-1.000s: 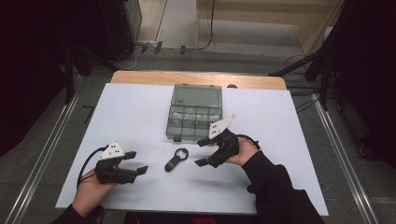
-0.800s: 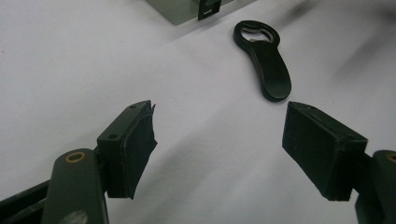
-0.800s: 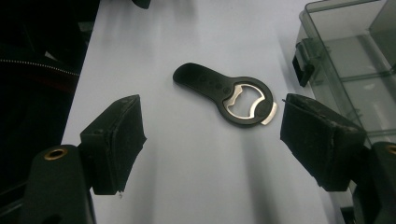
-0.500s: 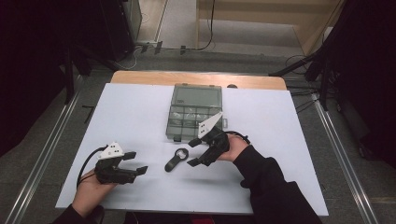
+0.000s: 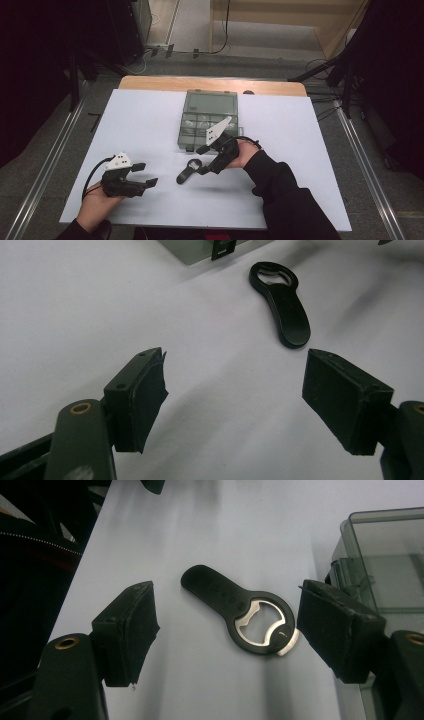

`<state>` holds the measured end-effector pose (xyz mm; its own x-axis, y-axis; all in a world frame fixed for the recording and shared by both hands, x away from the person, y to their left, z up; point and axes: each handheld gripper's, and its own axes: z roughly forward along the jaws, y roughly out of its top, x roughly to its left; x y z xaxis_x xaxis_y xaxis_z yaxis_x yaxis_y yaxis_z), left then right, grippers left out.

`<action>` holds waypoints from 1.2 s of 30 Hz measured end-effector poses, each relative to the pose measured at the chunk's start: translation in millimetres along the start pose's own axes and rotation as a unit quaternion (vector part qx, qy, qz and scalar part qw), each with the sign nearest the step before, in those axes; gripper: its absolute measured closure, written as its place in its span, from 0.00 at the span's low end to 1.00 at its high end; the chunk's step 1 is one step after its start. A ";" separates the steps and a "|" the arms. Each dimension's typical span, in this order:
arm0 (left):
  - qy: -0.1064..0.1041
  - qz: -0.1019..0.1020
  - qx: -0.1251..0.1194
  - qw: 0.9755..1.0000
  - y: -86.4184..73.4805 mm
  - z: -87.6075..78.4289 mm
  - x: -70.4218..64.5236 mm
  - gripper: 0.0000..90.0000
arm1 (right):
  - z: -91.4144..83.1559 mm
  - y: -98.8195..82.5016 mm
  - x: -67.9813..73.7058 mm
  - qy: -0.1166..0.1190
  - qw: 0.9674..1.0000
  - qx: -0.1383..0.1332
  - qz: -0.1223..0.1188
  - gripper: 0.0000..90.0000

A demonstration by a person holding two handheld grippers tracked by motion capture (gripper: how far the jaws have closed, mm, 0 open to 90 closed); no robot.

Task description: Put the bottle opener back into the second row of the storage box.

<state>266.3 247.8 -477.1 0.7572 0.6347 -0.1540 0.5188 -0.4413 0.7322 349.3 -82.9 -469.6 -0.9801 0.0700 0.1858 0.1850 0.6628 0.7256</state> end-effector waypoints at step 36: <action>-0.004 0.004 0.003 1.000 -0.3 0.0 -0.5 0.28 | 47.7 28.1 -9.9 0.064 0.989 0.085 -0.103 0.35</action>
<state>265.8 247.7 -477.2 0.7650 0.6254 -0.1537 0.5150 -0.4508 0.7291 360.7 -29.4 -482.6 -0.9767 -0.1667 0.1354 -0.0429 0.7694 0.6373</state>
